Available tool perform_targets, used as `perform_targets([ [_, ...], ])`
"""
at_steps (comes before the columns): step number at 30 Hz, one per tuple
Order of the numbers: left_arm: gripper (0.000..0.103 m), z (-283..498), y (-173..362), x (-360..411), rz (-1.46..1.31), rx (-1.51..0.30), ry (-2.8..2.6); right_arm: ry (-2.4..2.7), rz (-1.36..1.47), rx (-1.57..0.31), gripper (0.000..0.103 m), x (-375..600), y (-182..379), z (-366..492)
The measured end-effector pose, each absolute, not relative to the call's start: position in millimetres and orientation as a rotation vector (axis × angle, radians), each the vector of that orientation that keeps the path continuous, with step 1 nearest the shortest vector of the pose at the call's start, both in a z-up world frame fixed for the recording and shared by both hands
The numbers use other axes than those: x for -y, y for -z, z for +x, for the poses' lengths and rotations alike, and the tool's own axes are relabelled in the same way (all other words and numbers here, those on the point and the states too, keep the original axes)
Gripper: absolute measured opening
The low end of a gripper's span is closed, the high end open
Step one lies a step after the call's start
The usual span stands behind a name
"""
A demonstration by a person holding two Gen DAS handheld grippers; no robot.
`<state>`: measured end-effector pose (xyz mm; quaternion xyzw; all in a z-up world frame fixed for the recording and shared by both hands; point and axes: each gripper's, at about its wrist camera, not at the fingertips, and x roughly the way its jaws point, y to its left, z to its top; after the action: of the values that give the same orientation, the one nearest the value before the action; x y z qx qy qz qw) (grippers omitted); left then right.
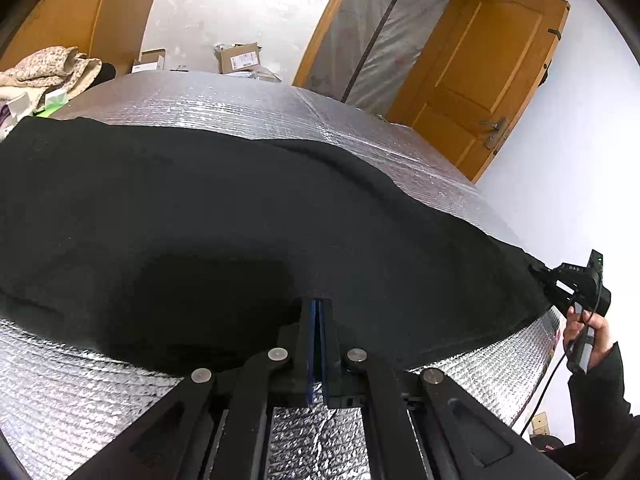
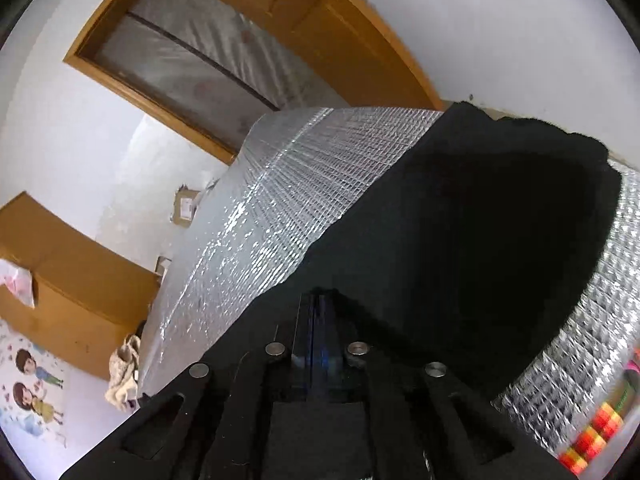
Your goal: Fold clothes
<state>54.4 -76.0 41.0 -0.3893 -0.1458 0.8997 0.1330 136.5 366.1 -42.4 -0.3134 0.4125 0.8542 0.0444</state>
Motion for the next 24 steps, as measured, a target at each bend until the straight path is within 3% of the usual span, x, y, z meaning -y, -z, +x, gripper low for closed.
perform_targets([
  [6, 0.001, 72.4, -39.9, 105.0, -1.149, 0.486, -2.691, -2.681, -1.025, -1.212, 0.001, -337.2, 45.9, 133.5],
  [9, 0.002, 86.5, -43.5, 124.3, -1.143, 0.541, -2.764, -2.697, -1.032, -1.199, 0.007, -331.8, 40.7, 130.4],
  [17, 0.002, 83.1, -66.4, 155.9, -1.025, 0.609, -2.931, -2.959, -1.214, -1.127, 0.007, -254.1, 31.7, 105.2],
  [24, 0.002, 74.6, -47.5, 162.7, -1.147, 0.65, -2.887, -3.222, -1.498, -0.854, 0.008, -156.2, 30.5, 96.1],
])
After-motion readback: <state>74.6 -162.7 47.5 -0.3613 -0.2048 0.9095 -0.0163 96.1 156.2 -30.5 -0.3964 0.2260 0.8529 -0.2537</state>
